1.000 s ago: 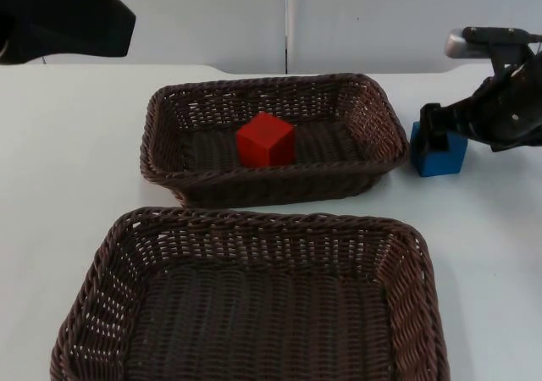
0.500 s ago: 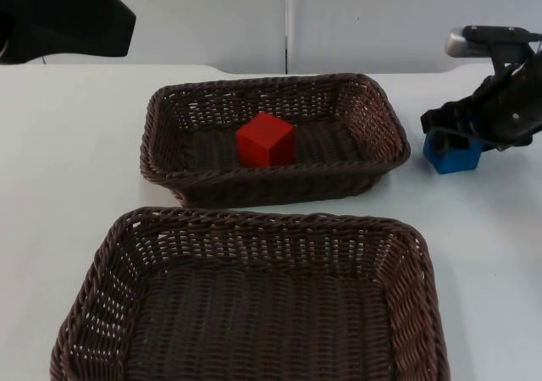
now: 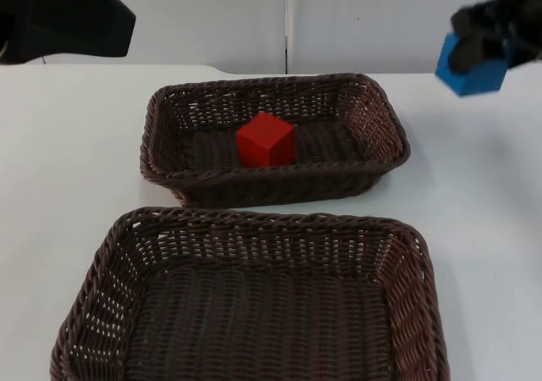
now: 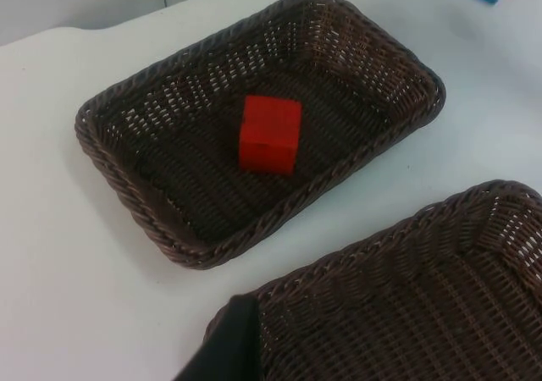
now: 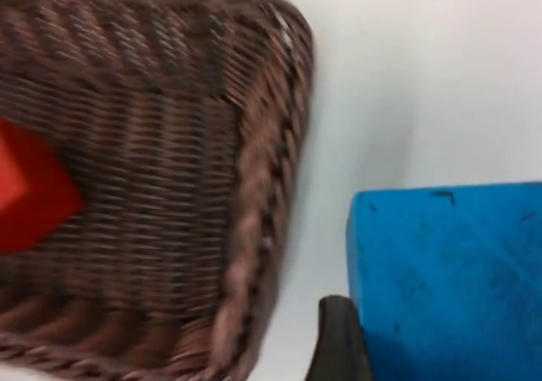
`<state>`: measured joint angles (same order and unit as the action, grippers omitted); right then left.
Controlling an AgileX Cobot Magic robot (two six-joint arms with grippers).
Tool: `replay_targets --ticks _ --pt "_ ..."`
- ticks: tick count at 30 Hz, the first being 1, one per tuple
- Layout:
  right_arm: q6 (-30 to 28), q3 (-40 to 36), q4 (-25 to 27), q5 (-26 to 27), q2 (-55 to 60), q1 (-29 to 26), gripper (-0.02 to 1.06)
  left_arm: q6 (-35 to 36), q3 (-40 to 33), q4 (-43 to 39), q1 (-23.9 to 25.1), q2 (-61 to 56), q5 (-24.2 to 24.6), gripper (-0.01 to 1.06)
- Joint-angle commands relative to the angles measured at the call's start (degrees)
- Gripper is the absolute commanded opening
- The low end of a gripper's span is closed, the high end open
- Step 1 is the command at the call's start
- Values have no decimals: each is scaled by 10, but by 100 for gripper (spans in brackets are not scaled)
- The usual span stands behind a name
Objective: Pick up one cube with the left hand and place it into the upper basket. Pick up one cube with the right hand and place it into the lower basket.
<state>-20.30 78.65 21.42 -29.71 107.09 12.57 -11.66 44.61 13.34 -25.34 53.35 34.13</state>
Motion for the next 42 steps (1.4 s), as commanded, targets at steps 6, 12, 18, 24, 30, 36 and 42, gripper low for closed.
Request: replay_targets --ticks 6,12,18,24,30,36,42 --pt "-1 3 -18 -76 -106 2 0 2 -4 1 1 -4 2 105" --pt "-2 3 -23 -112 -158 2 0 2 -4 1 1 -4 5 105" --pt "-2 2 -33 -134 -190 2 0 2 -4 1 1 -4 6 105" --pt "-2 -1 -33 -144 -215 2 0 2 -4 1 1 -4 6 105" --pt "-2 -39 -32 -137 -244 2 0 2 -4 1 1 -4 6 105" --pt "-2 -85 -28 -125 -274 2 0 2 -4 2 1 -4 6 105" --pt "-2 -114 -26 -121 -297 2 0 2 -4 2 1 -4 6 105"
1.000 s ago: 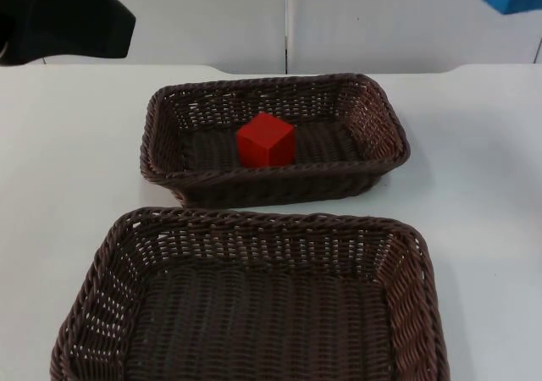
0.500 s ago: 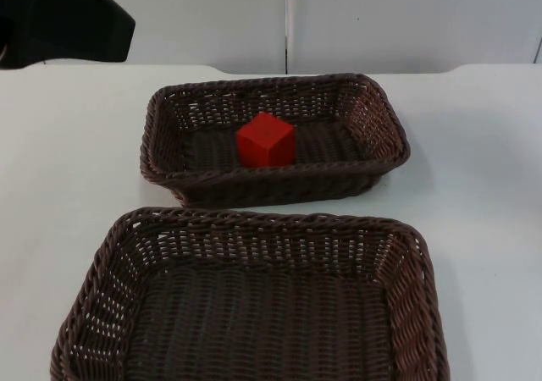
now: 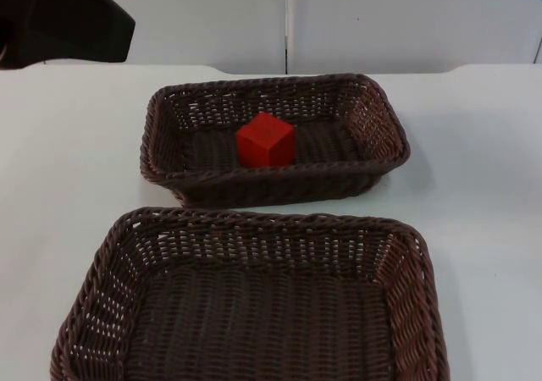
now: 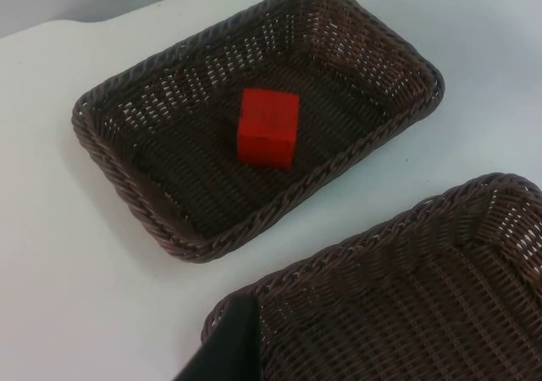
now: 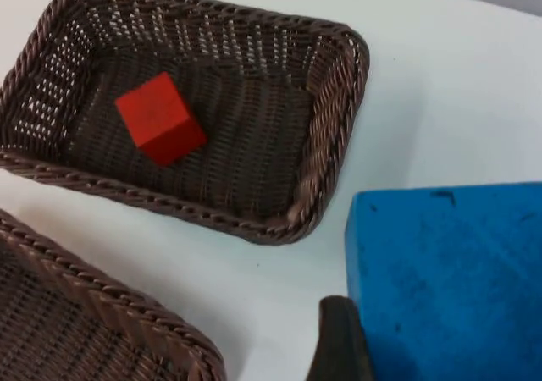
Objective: Pick up one cube with the left hand and place it into the upper basket. Pick up one cube with the right hand and place it into the lower basket.
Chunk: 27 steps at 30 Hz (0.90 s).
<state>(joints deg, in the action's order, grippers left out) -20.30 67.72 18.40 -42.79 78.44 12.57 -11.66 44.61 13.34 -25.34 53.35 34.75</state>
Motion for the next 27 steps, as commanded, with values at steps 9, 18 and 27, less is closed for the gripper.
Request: replay_targets --ticks 9,18,27 --pt "-23 -10 -3 29 -14 76 0 2 -4 2 1 -4 0 105" --pt "-34 -10 -3 50 -13 185 0 2 -4 0 1 -4 0 105" --pt "-39 -10 -3 46 -13 269 0 2 -4 0 1 -4 0 105"
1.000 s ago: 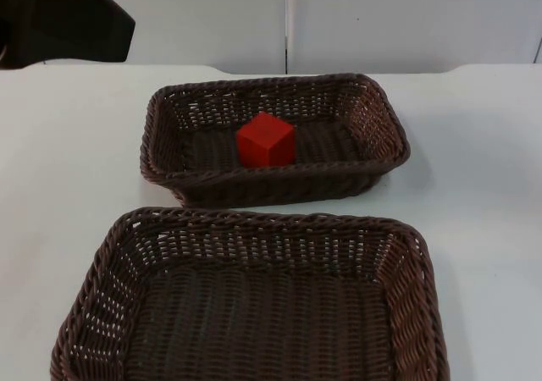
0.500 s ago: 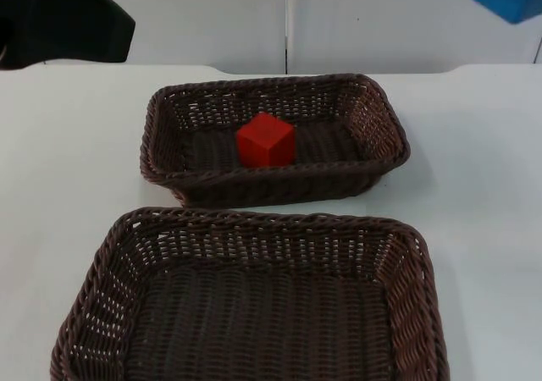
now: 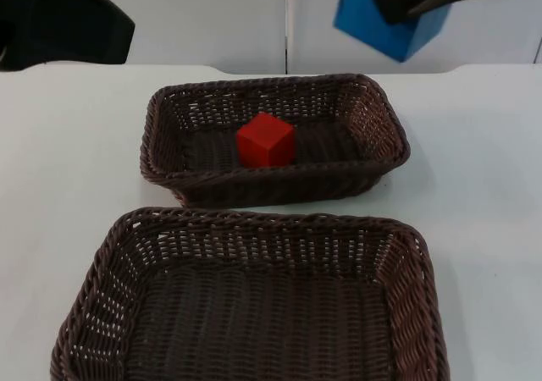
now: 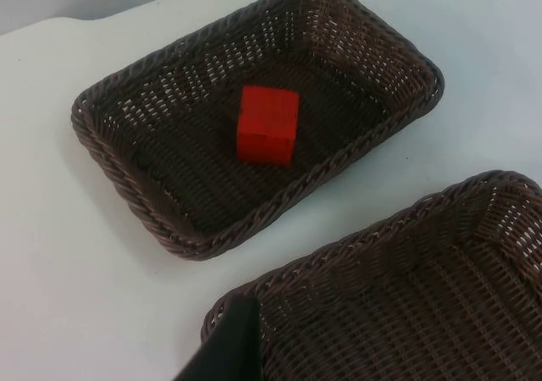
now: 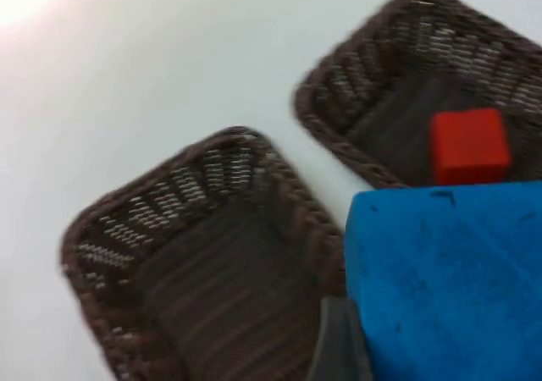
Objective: Pick up one cube with the left hand and place it into the upper basket. Pick up one cube with the right hand and place it into the lower basket.
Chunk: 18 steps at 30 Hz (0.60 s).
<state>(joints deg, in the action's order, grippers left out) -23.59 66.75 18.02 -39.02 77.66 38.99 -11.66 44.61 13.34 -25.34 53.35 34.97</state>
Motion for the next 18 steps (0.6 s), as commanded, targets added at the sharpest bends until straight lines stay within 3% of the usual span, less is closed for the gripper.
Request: replay_targets --ticks 1,8,18 --pt "-7 0 1 9 -6 14 0 2 -4 0 1 -4 -2 105" --pt "-13 -14 2 12 -6 50 0 2 -4 0 1 -4 -2 105" --pt "-31 -86 3 58 -6 51 0 2 -4 0 1 -4 -3 105"
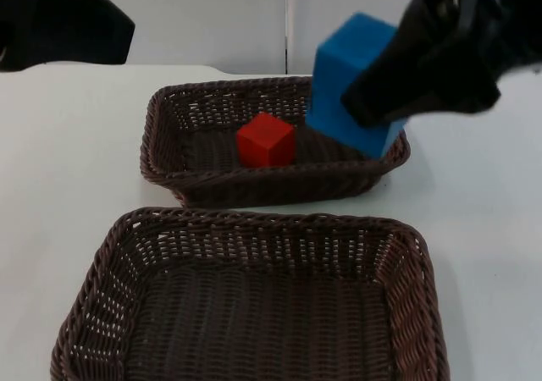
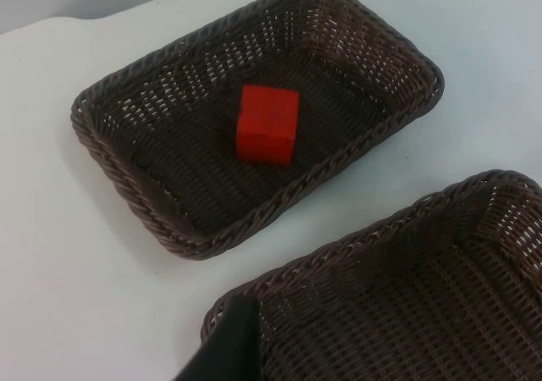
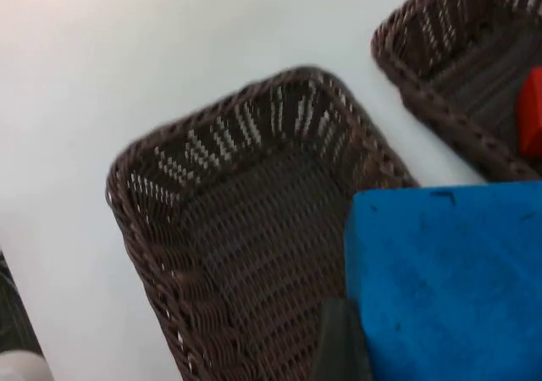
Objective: Pick up one cube with the left hand and place it into the upper basket. Pick up one cube with the right hand and place it into the lower basket.
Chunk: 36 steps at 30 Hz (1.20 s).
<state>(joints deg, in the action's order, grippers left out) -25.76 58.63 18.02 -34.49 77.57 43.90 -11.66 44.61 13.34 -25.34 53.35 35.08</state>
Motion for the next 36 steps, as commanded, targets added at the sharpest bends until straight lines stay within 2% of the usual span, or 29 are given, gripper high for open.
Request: replay_targets --ticks 1,7,13,14,18,21,22,25,36 --pt "-16 -11 3 13 -5 2 0 2 -4 0 1 -4 -6 105" --pt "-28 -18 7 12 23 2 0 2 -4 0 1 -4 -8 105" --pt "-29 -18 7 20 85 8 0 2 -4 0 1 -4 -8 105" --pt "-43 -18 7 27 108 16 0 2 -4 0 1 -4 -8 105" --pt "-60 -18 6 65 151 47 0 2 -4 0 1 -4 -8 105" --pt "-60 -18 6 128 194 71 0 2 -4 -3 1 -4 -8 105" --pt "-60 -18 6 128 194 71 0 2 -4 -3 1 -4 -8 105" --pt "-60 -18 6 185 240 79 0 2 -4 -4 1 -4 -8 105" --pt "-55 -18 17 276 328 79 0 2 -4 -5 1 -4 -8 105"
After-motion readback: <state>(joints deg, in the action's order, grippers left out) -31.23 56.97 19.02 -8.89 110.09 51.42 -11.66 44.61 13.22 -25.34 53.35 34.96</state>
